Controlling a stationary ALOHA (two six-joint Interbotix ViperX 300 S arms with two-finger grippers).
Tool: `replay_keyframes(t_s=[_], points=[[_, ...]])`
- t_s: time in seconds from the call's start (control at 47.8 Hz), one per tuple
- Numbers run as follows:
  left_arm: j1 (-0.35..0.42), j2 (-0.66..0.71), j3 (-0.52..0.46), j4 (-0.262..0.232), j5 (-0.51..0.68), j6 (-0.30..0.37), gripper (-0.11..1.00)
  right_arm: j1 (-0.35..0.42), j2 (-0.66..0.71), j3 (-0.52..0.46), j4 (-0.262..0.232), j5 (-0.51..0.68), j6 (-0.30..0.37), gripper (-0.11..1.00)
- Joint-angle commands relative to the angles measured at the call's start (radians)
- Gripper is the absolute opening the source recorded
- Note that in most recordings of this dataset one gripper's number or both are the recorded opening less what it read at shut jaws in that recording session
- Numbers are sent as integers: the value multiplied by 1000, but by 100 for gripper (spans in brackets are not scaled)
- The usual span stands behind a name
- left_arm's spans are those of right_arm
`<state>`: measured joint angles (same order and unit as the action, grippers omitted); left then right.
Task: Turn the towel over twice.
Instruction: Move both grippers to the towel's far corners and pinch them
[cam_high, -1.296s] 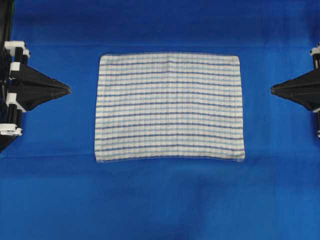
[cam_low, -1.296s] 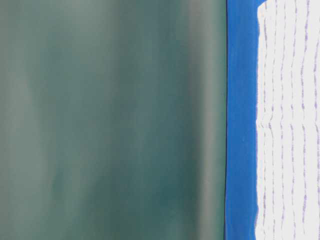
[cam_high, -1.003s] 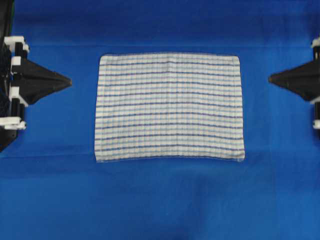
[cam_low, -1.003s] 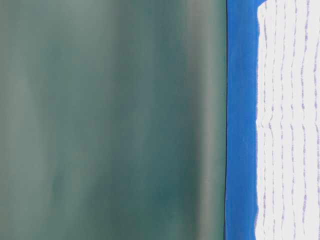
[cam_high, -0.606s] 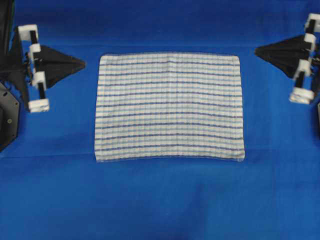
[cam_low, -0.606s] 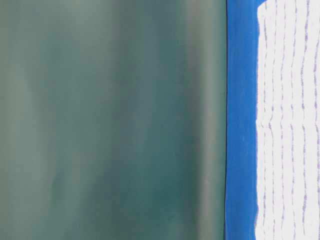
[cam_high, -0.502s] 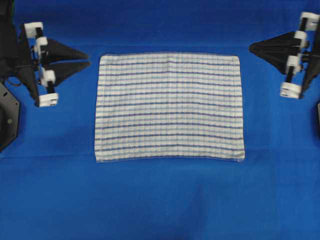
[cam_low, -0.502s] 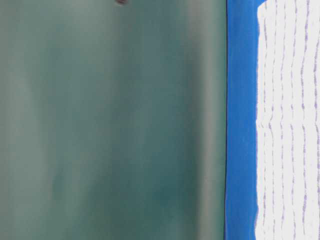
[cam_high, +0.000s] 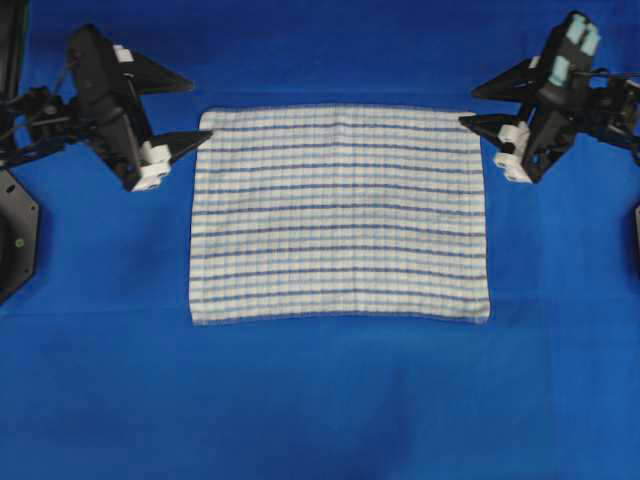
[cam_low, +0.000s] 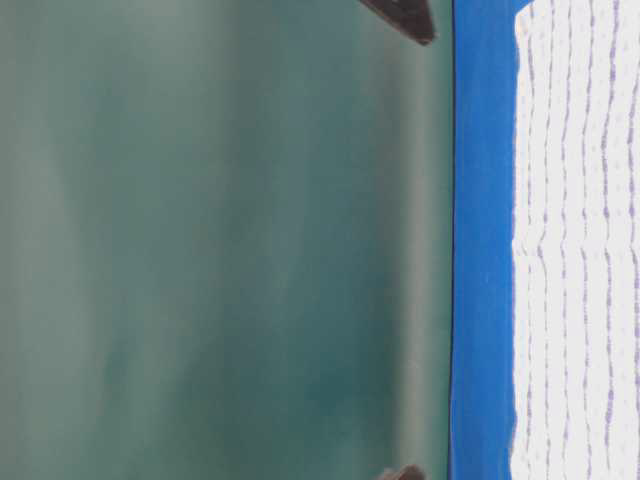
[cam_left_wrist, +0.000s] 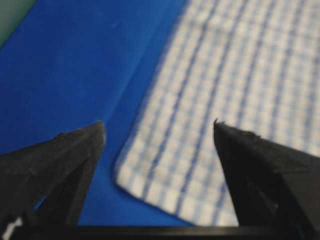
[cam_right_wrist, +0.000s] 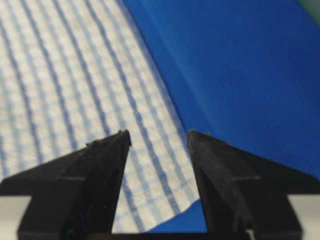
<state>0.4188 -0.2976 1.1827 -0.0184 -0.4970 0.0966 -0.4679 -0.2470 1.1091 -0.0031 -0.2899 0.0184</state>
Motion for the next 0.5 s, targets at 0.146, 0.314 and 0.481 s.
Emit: replay_keyframes(t_s=[0.146, 0.314, 0.481], points=[[49, 184, -23, -2, -130, 2, 84, -46, 166, -35, 3, -74, 0, 57], [83, 291, -37, -2, -158, 0, 84, -48, 244, -41, 3, -87, 0, 57], [103, 367, -58, -2, -146, -2, 81, -52, 270, -44, 5, -92, 0, 57]])
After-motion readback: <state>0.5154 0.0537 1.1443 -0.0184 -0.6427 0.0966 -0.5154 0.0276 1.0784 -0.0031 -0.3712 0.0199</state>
